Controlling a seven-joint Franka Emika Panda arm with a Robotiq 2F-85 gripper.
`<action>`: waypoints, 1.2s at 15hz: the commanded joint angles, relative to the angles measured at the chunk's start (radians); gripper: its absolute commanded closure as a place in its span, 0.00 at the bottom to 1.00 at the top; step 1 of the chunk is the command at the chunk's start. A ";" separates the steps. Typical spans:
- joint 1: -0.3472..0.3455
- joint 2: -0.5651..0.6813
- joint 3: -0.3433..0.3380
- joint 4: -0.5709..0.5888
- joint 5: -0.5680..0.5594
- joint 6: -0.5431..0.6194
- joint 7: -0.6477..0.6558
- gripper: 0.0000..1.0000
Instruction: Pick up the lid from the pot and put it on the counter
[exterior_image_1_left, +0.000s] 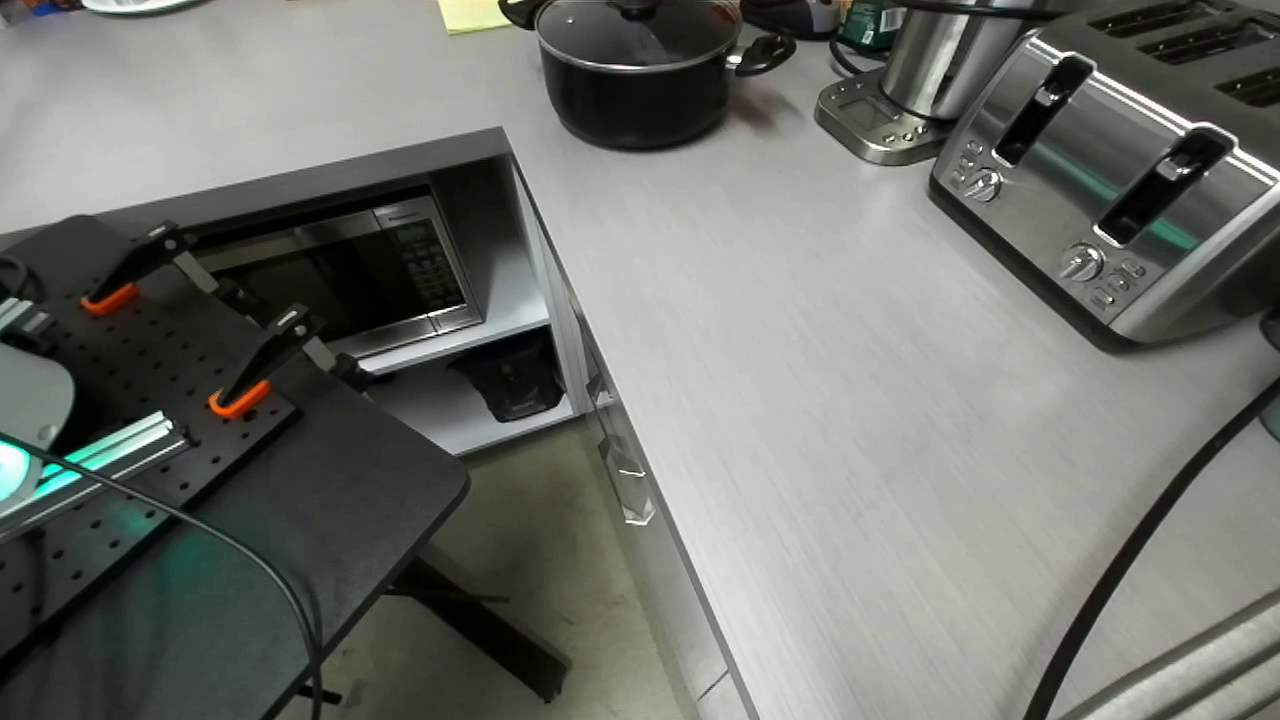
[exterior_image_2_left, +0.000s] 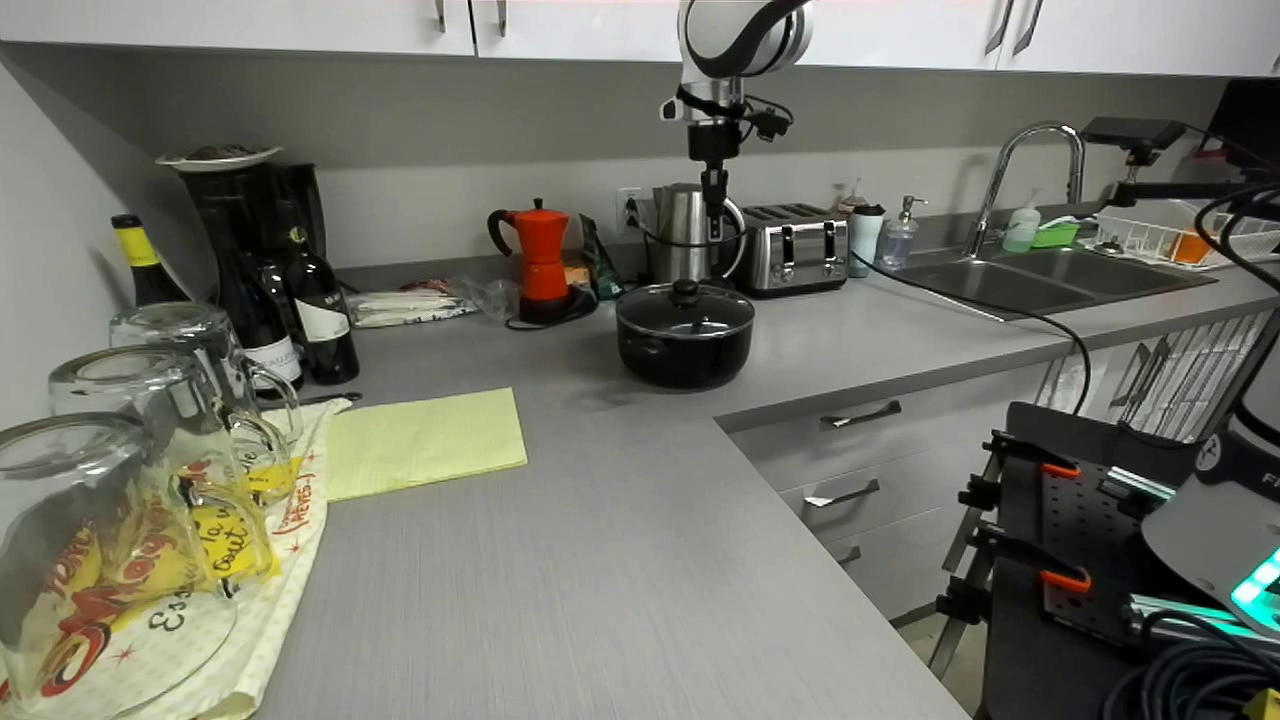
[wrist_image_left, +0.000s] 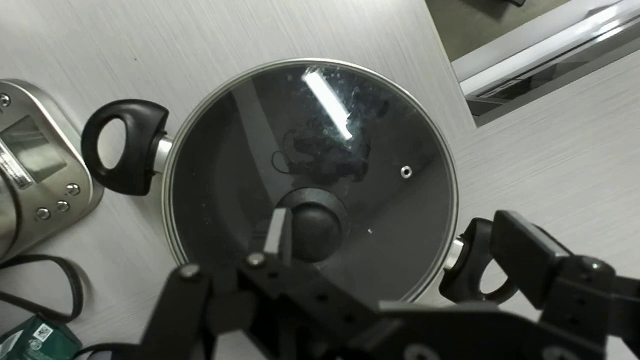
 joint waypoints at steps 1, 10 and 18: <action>-0.010 0.080 0.012 0.102 -0.031 -0.010 0.048 0.00; -0.012 0.237 0.020 0.261 -0.067 -0.019 0.101 0.00; -0.006 0.333 0.033 0.357 -0.076 -0.031 0.107 0.00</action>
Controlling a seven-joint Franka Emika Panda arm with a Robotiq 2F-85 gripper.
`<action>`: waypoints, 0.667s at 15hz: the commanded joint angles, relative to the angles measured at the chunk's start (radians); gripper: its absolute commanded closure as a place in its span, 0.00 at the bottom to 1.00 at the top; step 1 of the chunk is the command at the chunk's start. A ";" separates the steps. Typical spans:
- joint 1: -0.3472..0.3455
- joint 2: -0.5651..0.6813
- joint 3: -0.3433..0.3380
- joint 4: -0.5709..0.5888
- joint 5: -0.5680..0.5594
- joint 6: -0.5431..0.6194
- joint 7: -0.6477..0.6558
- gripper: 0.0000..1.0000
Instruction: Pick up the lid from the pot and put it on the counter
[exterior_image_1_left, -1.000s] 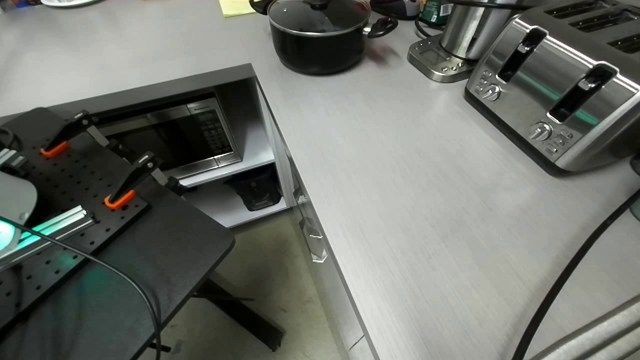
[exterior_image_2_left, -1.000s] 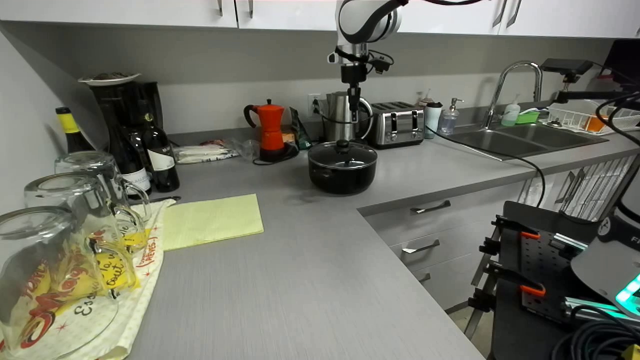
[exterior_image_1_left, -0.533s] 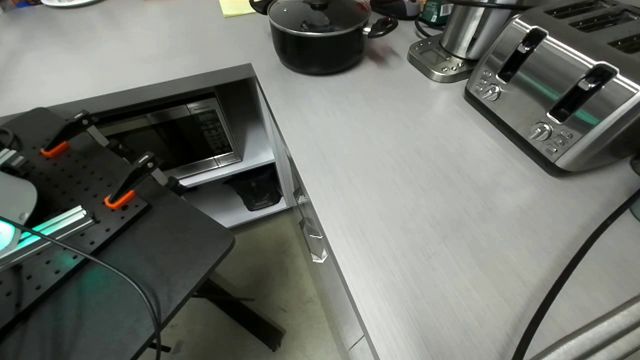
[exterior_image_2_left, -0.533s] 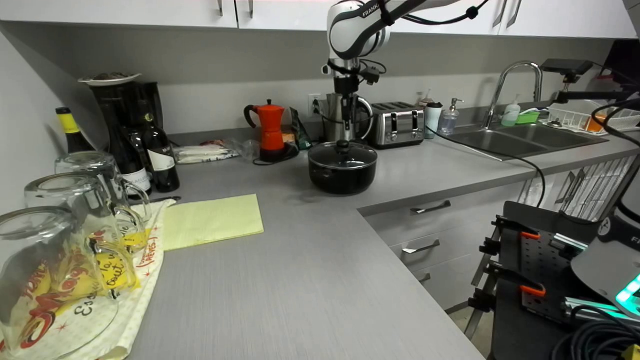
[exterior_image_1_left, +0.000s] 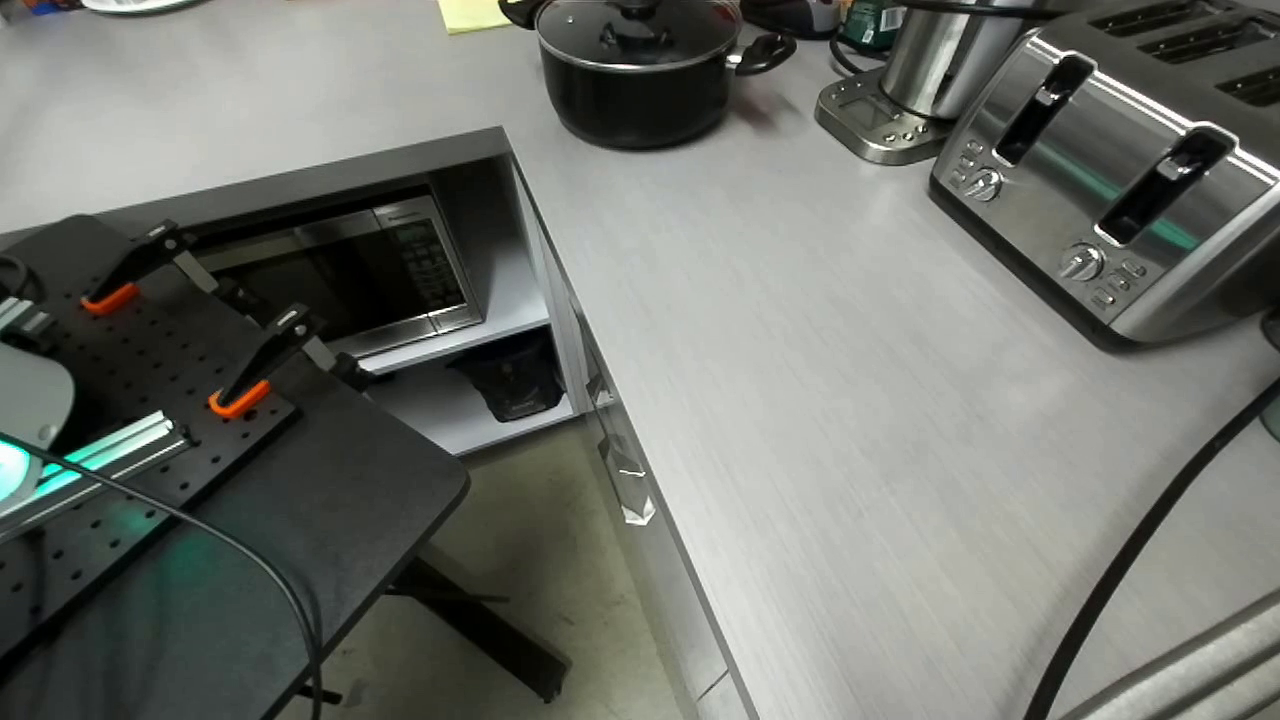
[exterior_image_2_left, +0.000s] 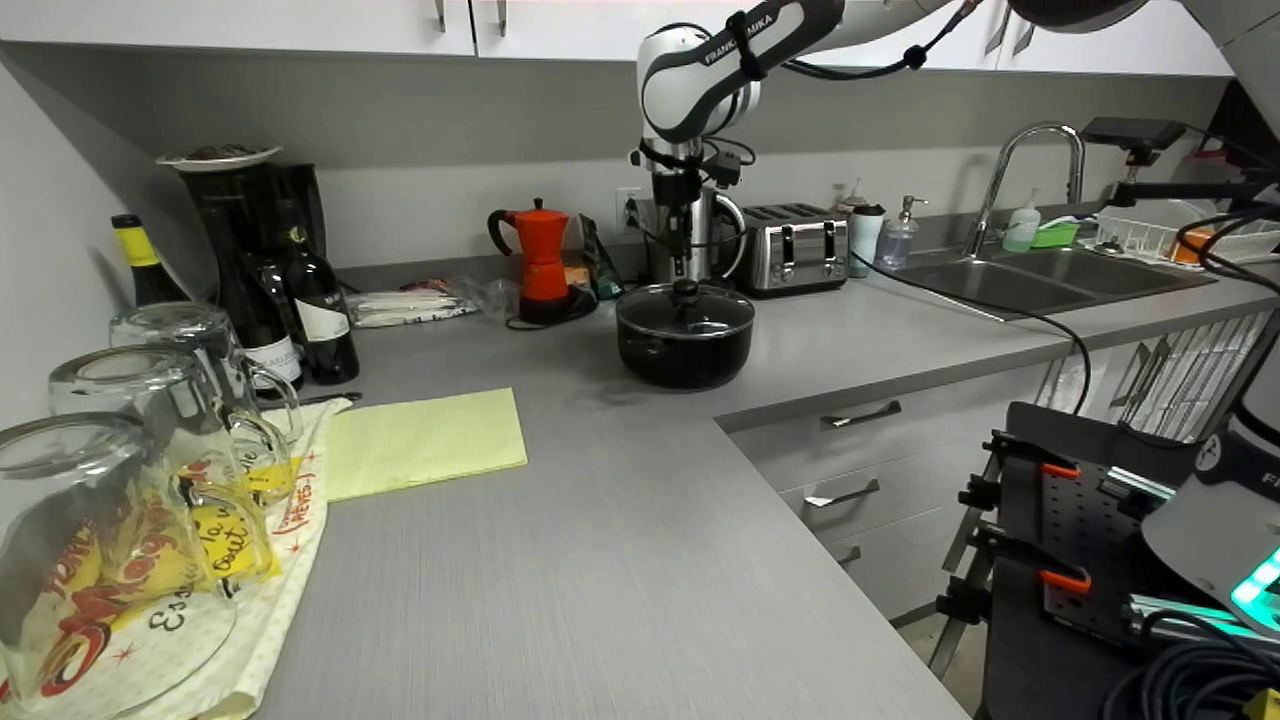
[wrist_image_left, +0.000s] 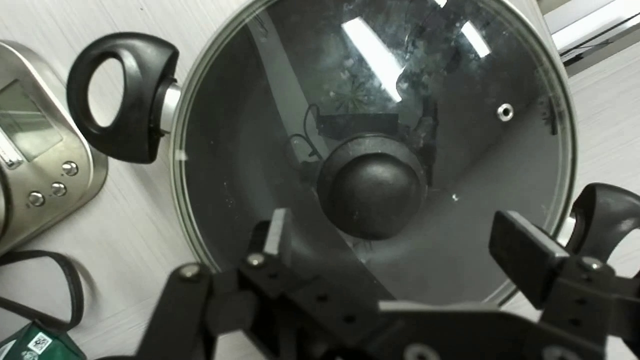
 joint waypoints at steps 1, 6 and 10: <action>-0.007 0.060 0.014 0.081 -0.025 -0.032 0.023 0.00; -0.012 0.081 0.017 0.085 -0.022 -0.029 0.021 0.00; -0.017 0.092 0.015 0.086 -0.021 -0.030 0.023 0.00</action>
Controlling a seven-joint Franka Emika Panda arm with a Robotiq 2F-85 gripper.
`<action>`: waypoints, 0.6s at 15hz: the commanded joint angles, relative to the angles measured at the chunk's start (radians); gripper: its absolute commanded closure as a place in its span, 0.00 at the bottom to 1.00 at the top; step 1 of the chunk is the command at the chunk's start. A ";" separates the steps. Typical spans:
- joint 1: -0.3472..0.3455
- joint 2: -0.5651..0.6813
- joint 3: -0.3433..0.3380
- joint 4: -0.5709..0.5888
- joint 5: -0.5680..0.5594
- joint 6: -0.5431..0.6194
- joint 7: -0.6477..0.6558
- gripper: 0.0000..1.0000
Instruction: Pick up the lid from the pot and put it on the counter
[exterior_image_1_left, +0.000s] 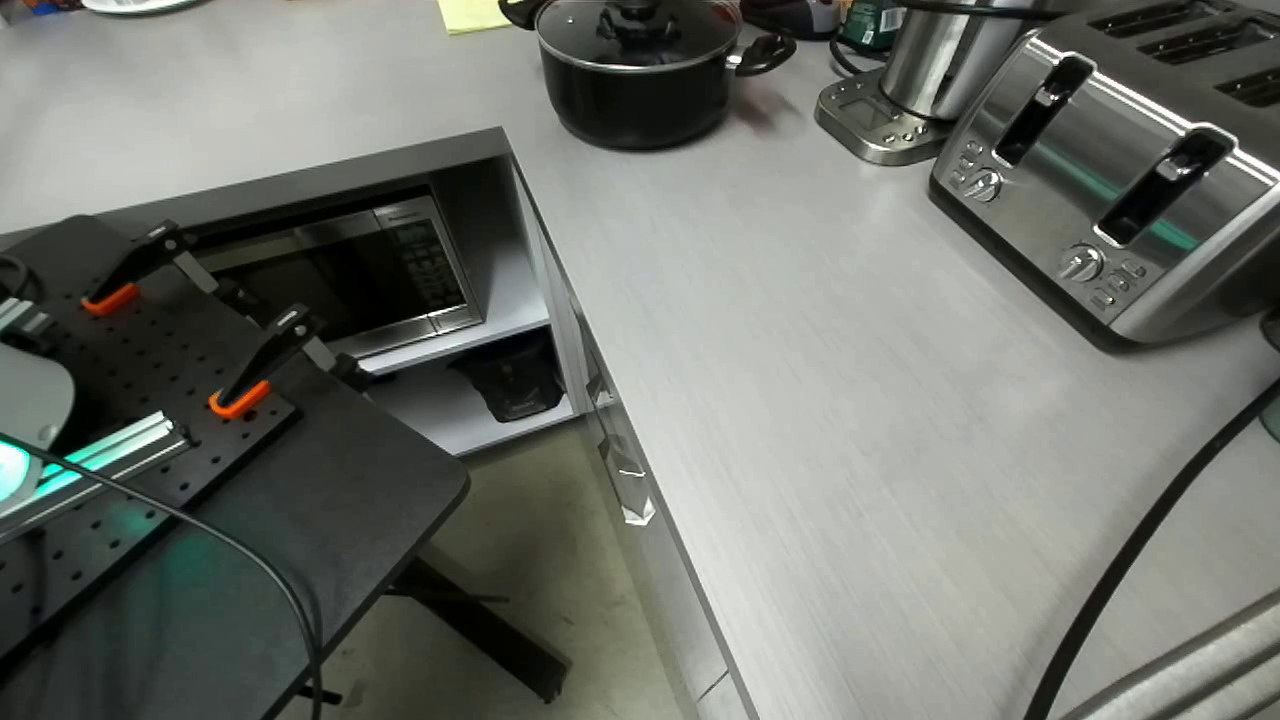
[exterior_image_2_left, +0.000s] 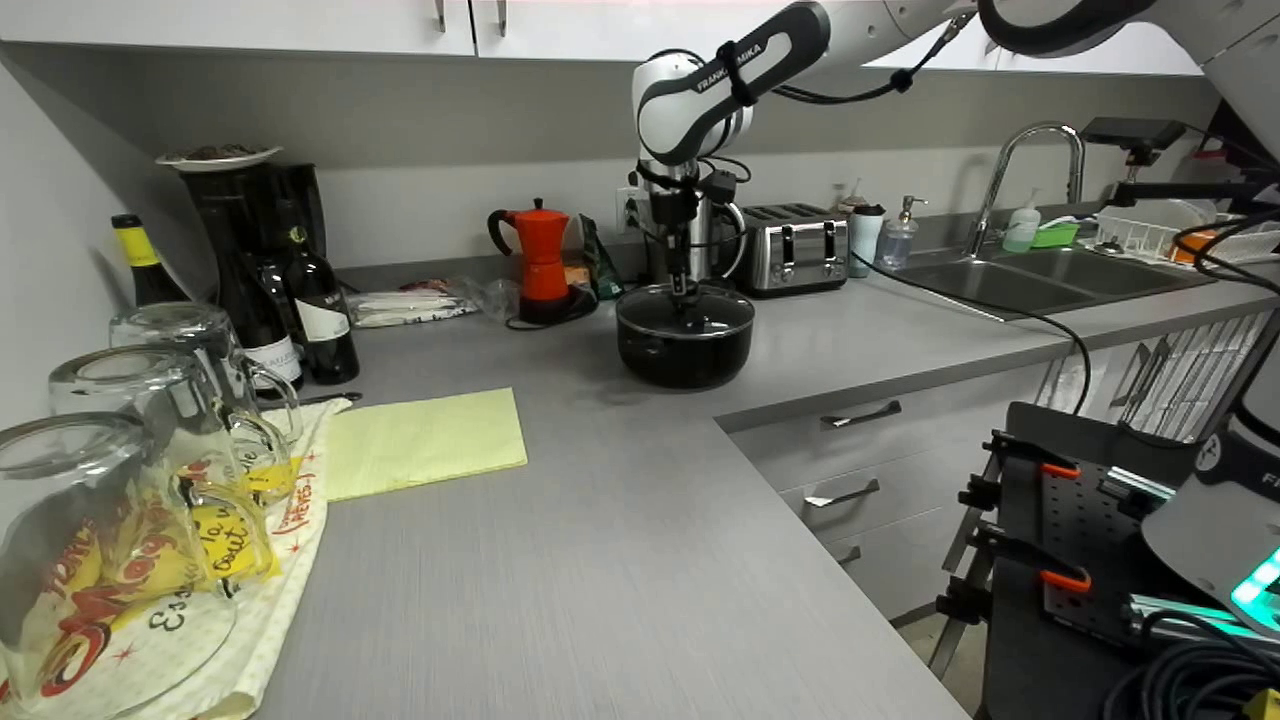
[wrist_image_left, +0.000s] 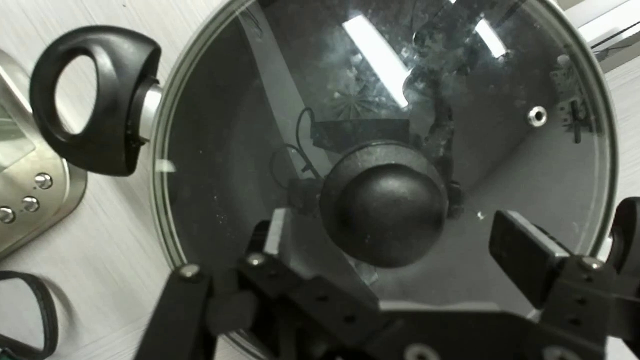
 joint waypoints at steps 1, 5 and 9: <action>-0.013 0.028 0.013 0.045 -0.017 -0.029 0.021 0.00; -0.017 0.038 0.013 0.054 -0.017 -0.031 0.021 0.25; -0.015 0.036 0.014 0.053 -0.018 -0.029 0.020 0.49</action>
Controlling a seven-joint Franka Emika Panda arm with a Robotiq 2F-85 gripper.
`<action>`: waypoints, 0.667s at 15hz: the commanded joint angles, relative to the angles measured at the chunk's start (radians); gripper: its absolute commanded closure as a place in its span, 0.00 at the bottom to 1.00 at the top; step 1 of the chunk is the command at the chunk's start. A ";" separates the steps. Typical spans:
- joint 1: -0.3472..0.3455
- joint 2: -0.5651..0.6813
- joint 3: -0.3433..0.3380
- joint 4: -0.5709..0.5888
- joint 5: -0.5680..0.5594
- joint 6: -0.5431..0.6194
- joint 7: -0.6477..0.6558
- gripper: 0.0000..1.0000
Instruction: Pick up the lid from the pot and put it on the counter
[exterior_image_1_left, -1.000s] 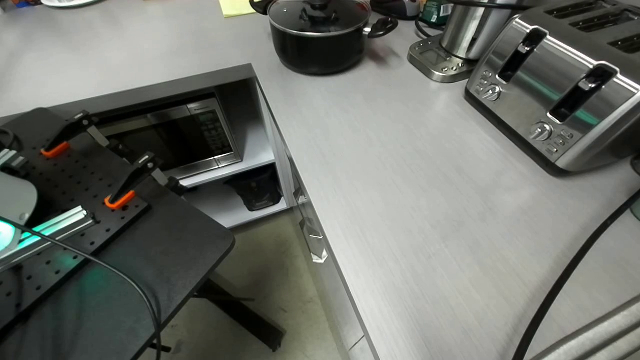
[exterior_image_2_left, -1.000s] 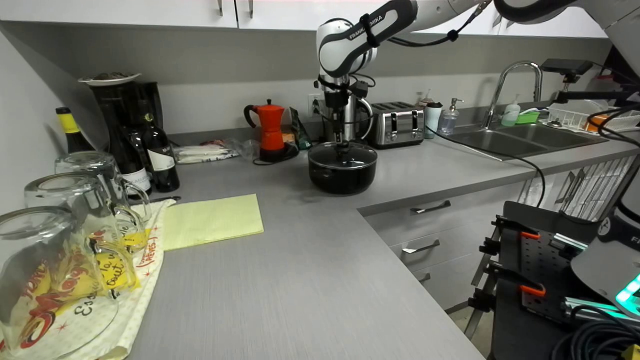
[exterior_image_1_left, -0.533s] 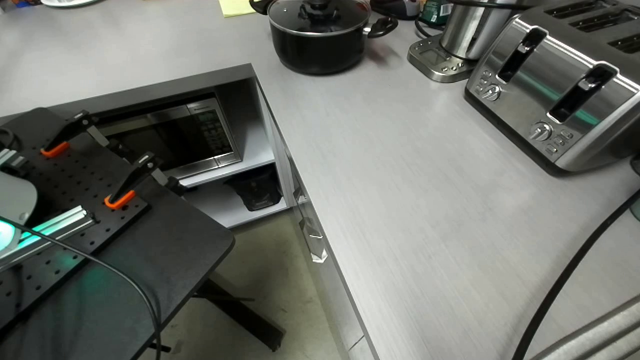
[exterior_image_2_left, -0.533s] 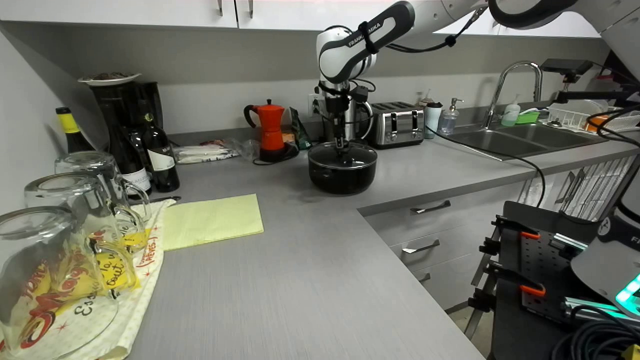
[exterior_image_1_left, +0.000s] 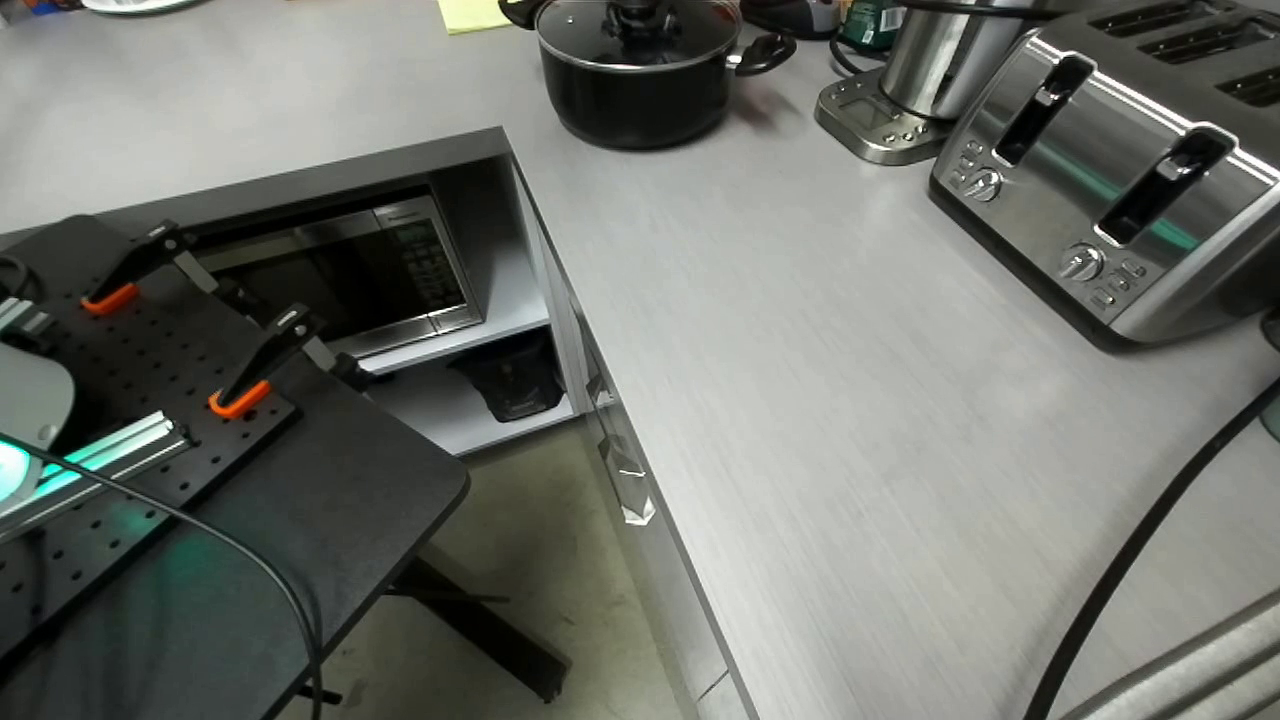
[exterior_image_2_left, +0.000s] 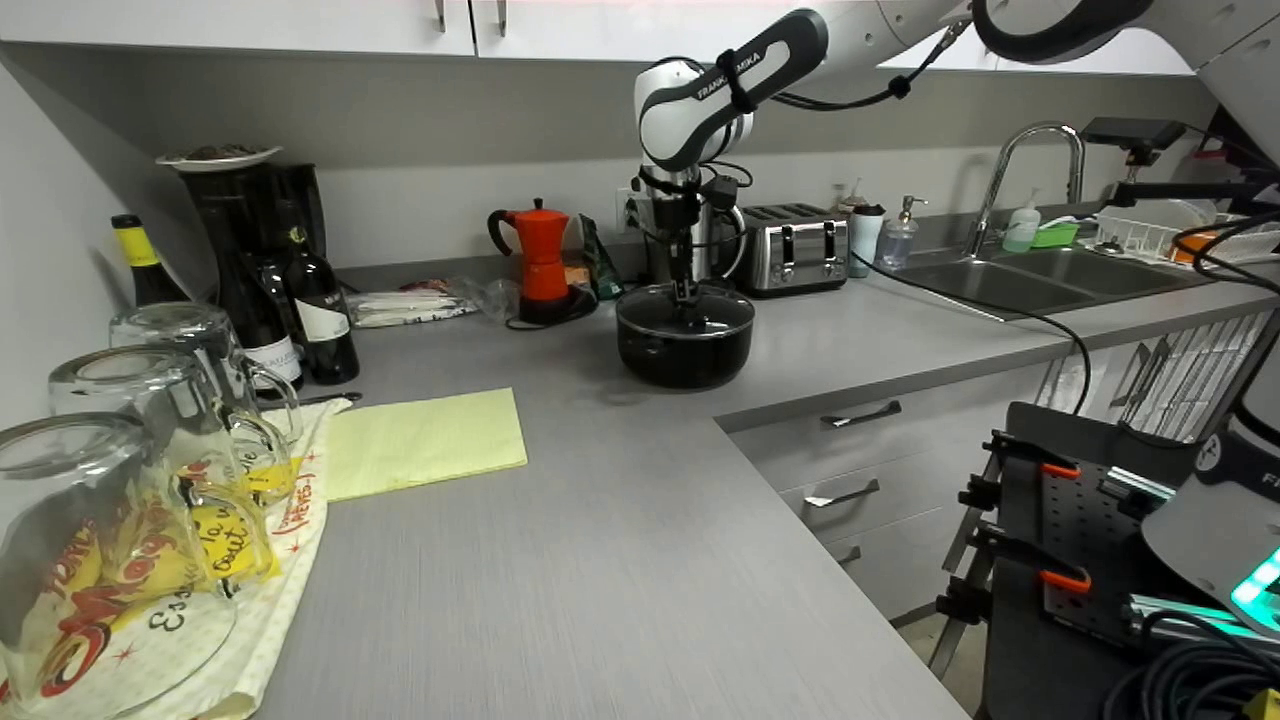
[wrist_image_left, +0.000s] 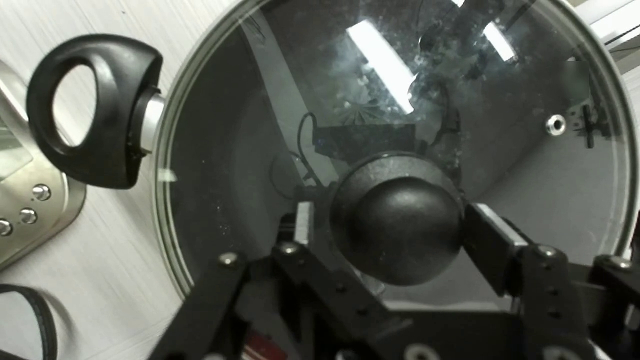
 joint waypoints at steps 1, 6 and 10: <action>-0.006 0.019 0.015 0.043 -0.018 -0.028 0.020 0.56; -0.005 0.007 0.022 0.041 -0.016 -0.029 0.014 0.75; -0.006 -0.048 0.037 -0.015 -0.010 -0.002 -0.002 0.75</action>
